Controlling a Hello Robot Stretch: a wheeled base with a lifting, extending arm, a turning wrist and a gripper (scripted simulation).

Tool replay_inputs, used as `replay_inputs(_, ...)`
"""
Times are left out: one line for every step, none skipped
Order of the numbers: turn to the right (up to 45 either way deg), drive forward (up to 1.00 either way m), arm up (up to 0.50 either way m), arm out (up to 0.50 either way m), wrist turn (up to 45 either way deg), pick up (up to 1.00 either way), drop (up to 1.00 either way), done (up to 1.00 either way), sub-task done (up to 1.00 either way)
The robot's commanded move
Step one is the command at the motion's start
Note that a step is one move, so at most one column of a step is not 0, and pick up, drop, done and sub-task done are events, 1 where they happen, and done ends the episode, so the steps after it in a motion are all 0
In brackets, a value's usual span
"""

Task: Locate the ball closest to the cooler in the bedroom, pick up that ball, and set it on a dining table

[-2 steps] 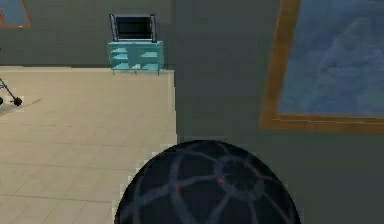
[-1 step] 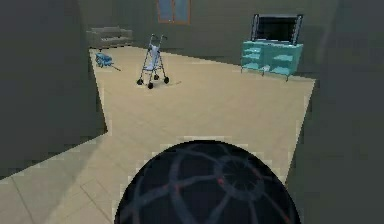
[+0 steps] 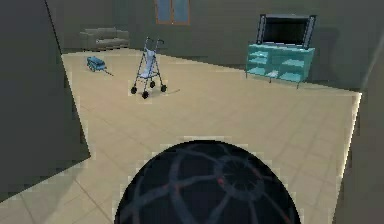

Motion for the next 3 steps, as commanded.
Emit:
replay_inputs(-15.0,0.0,0.0,0.0,0.0,0.0,0.0,0.0,0.0)
replay_inputs(0.0,1.0,0.0,0.0,0.0,0.0,0.0,0.0,0.0)
replay_inputs(-3.0,0.0,0.0,0.0,0.0,0.0,0.0,0.0,0.0)
